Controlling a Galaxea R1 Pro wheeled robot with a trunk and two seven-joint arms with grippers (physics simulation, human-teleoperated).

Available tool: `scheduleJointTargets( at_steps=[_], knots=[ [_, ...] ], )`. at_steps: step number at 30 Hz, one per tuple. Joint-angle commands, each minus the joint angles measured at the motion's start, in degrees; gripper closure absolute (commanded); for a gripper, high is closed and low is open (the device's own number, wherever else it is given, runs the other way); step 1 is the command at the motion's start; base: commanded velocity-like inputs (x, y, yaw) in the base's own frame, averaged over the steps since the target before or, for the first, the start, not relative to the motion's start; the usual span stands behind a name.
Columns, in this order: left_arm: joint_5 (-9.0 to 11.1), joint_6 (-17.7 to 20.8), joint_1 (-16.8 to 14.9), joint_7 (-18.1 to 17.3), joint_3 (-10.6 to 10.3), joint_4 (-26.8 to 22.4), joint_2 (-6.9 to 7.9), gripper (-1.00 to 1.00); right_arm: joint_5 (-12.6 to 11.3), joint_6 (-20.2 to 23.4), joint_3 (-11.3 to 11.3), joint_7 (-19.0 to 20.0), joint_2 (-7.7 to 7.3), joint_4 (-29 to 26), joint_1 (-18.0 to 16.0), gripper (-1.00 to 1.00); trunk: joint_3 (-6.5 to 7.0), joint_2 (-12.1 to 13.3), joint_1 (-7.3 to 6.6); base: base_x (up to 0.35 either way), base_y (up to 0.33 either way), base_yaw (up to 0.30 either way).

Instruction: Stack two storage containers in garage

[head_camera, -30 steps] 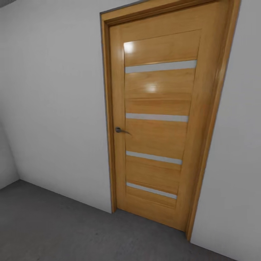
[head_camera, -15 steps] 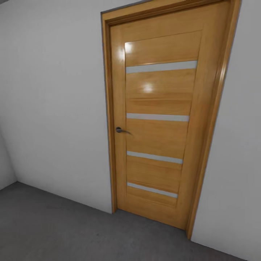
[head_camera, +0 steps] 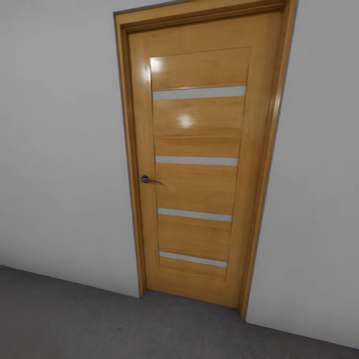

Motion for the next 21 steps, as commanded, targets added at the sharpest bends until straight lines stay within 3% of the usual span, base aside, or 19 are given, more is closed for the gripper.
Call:
scheduleJointTargets(
  at_steps=[1, 7, 21],
  knots=[
    [0.42, -0.13, 0.01, 0.01, -0.01, -0.03, -0.01, -1.0, -0.03, -0.24, -0.01, -0.01, 0.0, 0.06, -0.03, -1.0, -0.04, -0.03, 0.0, 0.0, 0.0, -0.242],
    [0.42, -0.13, 0.01, 0.01, 0.02, -0.03, 0.02, -1.0, -0.03, -0.22, -0.01, -0.01, 0.0, 0.06, -0.03, -1.0, -0.04, -0.03, 0.0, 0.054, 0.045, -0.181],
    [0.42, -0.13, 0.01, 0.01, -0.03, -0.03, 0.08, -1.0, -0.03, -0.21, -0.01, -0.01, 0.0, 0.06, -0.03, -1.0, -0.04, -0.03, 0.0, 0.233, 0.204, -0.011]
  ],
)
